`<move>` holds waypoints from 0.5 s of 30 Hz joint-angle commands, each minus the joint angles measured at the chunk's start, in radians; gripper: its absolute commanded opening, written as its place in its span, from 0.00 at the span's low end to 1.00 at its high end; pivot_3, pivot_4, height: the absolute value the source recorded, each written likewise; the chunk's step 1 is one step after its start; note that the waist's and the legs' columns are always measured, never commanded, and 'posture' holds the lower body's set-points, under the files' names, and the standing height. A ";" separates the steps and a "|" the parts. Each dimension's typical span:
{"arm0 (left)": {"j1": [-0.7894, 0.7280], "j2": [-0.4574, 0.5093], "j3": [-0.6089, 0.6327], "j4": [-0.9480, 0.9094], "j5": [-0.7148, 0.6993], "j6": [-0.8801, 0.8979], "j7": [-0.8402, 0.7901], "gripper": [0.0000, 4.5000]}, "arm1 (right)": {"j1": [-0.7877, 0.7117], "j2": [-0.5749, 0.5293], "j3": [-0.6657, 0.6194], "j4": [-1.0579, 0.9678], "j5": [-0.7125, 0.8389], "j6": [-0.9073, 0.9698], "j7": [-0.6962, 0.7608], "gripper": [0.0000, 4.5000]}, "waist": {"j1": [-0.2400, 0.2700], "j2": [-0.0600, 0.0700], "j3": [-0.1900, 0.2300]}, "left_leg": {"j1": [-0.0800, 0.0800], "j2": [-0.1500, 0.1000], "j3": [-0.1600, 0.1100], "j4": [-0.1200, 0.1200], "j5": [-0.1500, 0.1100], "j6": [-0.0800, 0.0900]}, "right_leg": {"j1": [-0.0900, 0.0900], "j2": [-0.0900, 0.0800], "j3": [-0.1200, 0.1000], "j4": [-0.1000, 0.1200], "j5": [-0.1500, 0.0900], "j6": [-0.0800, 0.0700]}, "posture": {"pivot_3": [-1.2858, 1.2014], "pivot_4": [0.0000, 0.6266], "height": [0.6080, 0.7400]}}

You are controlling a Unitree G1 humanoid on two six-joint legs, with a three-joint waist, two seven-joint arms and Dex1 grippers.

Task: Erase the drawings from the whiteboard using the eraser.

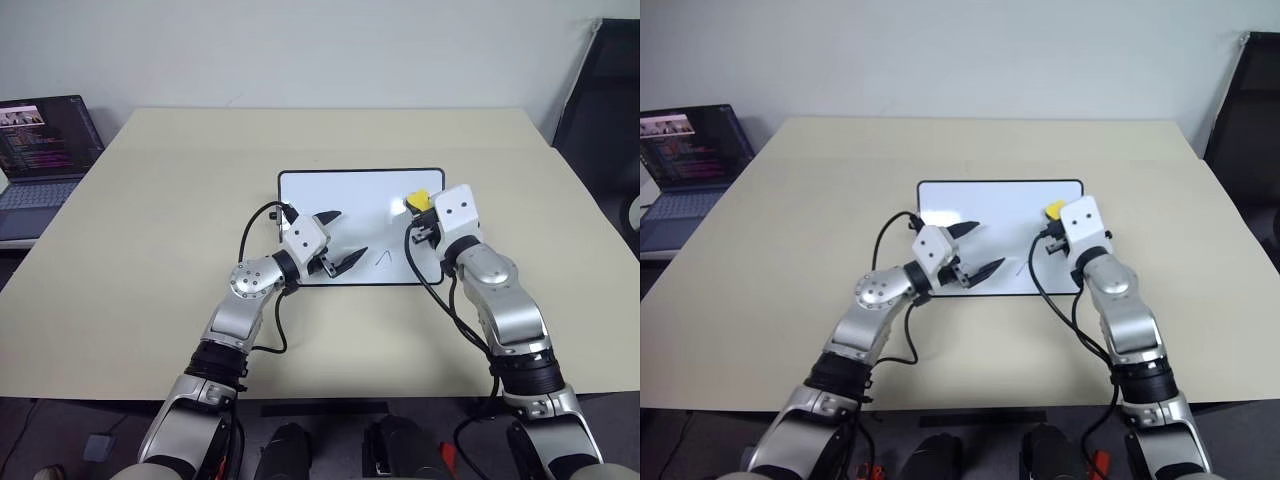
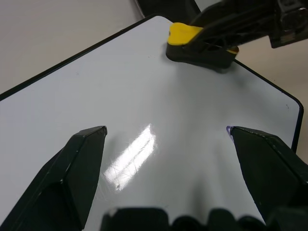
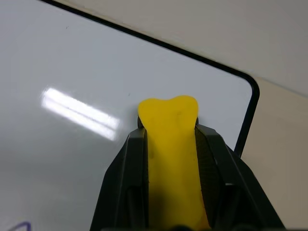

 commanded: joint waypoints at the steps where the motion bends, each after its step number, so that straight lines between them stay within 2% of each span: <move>1: 0.008 0.007 0.015 -0.063 -0.007 0.006 0.006 1.00 | 0.065 -0.011 0.007 -0.025 -0.012 0.070 0.007 0.23 | 0.000 0.000 0.000 | 0.000 0.000 0.000 0.000 0.000 0.000 | 0.000 0.000 0.000 0.000 0.000 0.000 | 0.52 0.24 1.00; 9: 0.030 0.013 0.010 -0.089 -0.008 0.021 -0.005 1.00 | 0.184 -0.033 -0.031 -0.141 0.013 0.135 0.031 0.23 | 0.000 0.000 0.000 | 0.001 0.000 0.000 0.000 0.000 0.000 | 0.000 0.000 0.000 0.000 0.000 0.000 | 0.52 0.24 1.00; 15: 0.020 0.013 0.009 -0.076 -0.007 0.012 -0.012 1.00 | 0.149 -0.015 -0.042 -0.144 0.031 0.098 0.026 0.23 | -0.001 0.000 0.000 | 0.001 0.000 0.000 0.000 0.000 0.000 | 0.000 0.000 -0.001 0.000 0.001 0.001 | 0.52 0.24 1.00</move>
